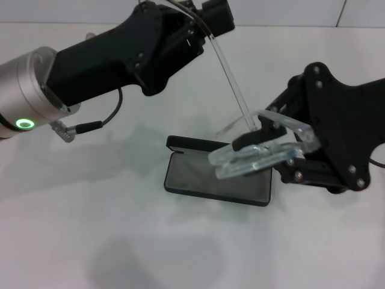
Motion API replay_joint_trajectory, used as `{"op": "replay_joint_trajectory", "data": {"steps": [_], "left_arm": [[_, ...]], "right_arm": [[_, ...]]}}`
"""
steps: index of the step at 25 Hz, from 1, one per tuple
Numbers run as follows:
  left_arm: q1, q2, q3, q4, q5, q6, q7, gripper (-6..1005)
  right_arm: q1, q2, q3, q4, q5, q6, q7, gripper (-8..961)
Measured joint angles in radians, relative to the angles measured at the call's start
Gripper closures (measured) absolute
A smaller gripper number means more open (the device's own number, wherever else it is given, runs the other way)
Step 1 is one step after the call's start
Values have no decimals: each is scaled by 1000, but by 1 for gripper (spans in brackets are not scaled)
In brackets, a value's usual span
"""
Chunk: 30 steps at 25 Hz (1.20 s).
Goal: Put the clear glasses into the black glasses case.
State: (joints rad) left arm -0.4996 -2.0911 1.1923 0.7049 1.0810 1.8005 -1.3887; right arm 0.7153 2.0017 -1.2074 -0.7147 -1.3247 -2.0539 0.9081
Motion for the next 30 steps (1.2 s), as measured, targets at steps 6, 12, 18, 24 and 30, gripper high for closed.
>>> {"op": "replay_joint_trajectory", "data": {"steps": [6,12,18,24,30], "left_arm": [[-13,1,27,1,1,5,8,931],[-23,3,58,25,2,7,8,933],[-27,3,73,29,2,7,12,936],[-30,3,74,30,2,6,14,935],[-30,3,74,31,2,6,18,936]], "right_arm": [[-9,0,0,3,-1,37,-10,830],[-14,-1,42,15,-1,51,-11,829],[-15,-3,52,21,-2,53,-18,829],[-15,-7,53,30,-2,64,-25,829],[-15,-9,65,31,-3,69,-26,829]]}}
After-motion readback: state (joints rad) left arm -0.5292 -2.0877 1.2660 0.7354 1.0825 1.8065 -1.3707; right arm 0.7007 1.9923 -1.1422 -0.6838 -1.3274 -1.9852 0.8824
